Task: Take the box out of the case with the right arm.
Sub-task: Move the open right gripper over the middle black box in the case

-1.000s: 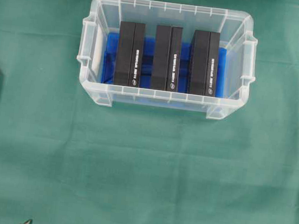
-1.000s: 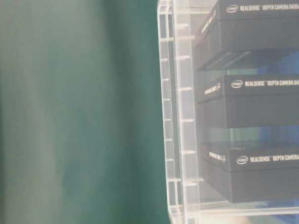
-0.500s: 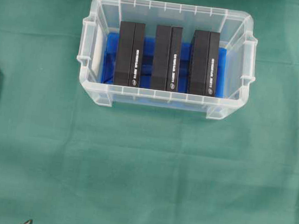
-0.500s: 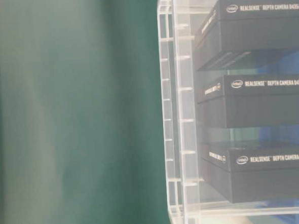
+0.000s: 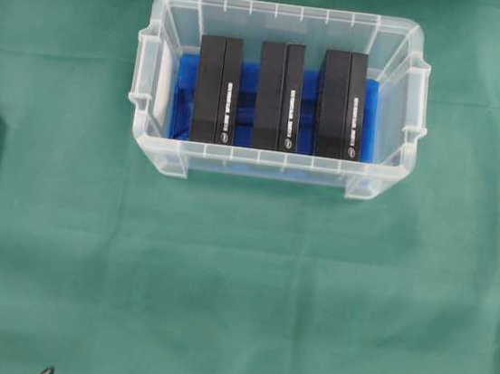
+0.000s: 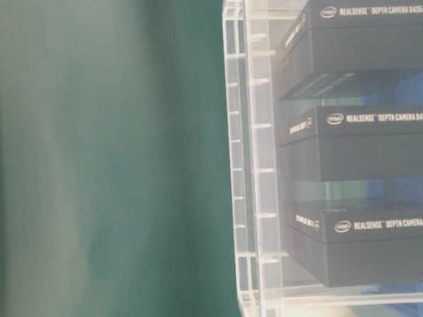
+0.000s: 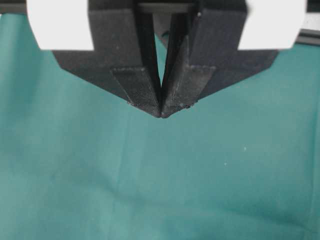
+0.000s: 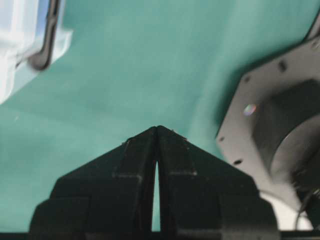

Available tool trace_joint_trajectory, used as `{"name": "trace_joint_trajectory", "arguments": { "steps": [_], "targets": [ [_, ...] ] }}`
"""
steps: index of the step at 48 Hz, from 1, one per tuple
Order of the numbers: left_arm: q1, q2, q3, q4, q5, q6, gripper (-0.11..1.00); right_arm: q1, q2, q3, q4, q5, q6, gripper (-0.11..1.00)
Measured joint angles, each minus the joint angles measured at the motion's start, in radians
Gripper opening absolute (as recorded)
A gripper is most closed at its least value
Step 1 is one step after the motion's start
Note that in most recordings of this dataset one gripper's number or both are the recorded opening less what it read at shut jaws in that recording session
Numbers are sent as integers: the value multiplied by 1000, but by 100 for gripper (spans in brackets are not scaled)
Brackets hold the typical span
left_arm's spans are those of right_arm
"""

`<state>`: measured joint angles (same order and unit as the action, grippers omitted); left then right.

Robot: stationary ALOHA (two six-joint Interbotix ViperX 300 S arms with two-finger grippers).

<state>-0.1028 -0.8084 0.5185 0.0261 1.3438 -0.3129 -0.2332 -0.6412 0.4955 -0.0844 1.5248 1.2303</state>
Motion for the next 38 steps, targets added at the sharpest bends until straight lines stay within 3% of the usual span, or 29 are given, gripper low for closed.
{"name": "trace_joint_trajectory", "arguments": {
  "steps": [9,24,30,38],
  "targets": [
    [0,2,0,0,2,0,2,-98,21,-9,0,-20,-80,2],
    [0,2,0,0,2,0,2,-107,48,-9,0,-32,-92,3],
    [0,2,0,0,2,0,2,-115,49,-9,-3,-34,-86,28],
    [2,2,0,0,0,0,2,-117,60,-8,-18,-34,-66,80]
  ]
}}
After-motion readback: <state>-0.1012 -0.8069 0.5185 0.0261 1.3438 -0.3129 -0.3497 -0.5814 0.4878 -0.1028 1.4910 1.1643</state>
